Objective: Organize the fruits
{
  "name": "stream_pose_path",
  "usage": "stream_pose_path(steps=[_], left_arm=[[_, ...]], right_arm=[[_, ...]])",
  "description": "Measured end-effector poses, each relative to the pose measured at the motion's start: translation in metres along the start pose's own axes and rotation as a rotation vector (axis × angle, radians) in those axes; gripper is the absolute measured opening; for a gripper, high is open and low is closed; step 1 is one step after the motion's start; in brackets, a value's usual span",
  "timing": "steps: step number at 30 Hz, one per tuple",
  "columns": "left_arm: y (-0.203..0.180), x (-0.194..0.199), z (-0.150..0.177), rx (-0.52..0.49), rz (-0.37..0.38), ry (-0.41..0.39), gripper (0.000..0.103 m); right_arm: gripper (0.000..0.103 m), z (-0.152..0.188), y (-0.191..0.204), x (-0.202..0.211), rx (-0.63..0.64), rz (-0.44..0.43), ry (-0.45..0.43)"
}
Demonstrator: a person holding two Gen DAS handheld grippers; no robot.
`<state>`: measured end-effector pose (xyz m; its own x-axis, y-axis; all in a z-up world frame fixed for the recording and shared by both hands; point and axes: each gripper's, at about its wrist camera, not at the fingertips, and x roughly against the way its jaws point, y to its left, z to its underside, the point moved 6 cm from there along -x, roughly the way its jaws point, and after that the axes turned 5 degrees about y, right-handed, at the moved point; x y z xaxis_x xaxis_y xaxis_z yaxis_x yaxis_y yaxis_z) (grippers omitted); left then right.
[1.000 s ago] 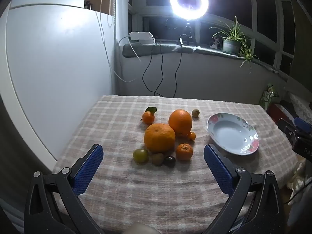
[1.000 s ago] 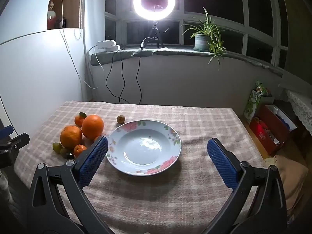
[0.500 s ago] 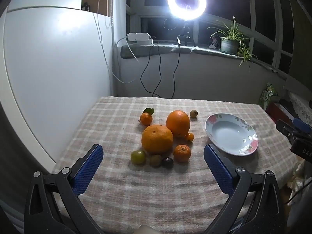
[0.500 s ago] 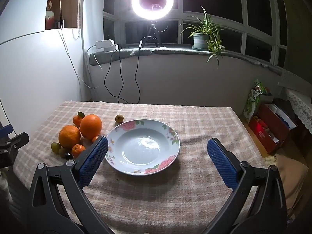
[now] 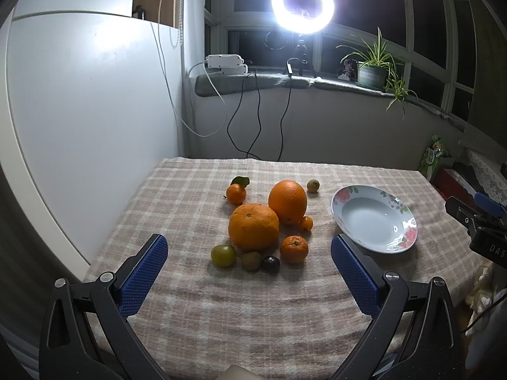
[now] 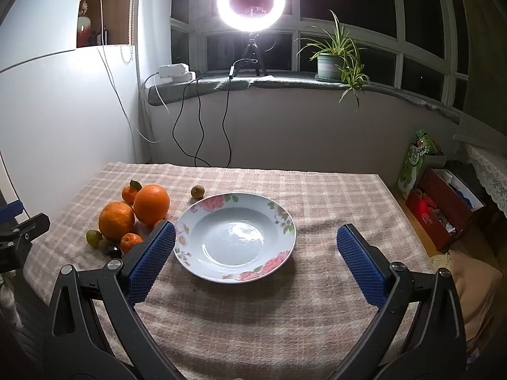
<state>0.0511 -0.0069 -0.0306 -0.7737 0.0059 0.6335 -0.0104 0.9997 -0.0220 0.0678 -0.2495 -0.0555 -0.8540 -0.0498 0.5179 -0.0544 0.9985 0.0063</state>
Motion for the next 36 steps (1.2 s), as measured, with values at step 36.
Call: stream_pose_path(steps=[36], left_arm=[[-0.0039,-0.0009,0.0029,0.001,0.007,0.001,0.102]], right_arm=[[0.103,0.0013,0.0084,0.0002,0.010,-0.001,0.005]])
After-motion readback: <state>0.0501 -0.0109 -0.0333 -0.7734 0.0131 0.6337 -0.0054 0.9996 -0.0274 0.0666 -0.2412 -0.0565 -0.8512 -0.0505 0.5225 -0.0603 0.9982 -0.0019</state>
